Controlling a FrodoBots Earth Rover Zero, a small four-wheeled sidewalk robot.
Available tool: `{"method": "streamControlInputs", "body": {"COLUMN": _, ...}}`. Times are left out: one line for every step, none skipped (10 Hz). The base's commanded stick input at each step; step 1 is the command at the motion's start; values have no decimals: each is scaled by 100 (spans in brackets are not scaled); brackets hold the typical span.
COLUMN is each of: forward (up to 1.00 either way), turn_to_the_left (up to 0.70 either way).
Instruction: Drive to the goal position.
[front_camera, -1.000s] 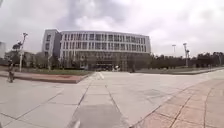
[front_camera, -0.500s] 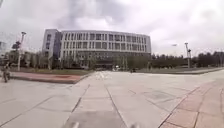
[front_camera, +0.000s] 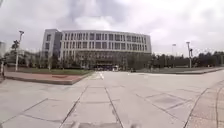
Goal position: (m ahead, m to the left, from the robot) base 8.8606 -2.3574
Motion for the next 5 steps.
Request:
{"method": "streamControlInputs", "body": {"forward": 70, "turn_to_the_left": 0}}
{"method": "streamControlInputs", "body": {"forward": 70, "turn_to_the_left": 0}}
{"method": "streamControlInputs", "body": {"forward": 70, "turn_to_the_left": 0}}
{"method": "streamControlInputs", "body": {"forward": 70, "turn_to_the_left": 0}}
{"method": "streamControlInputs", "body": {"forward": 70, "turn_to_the_left": 0}}
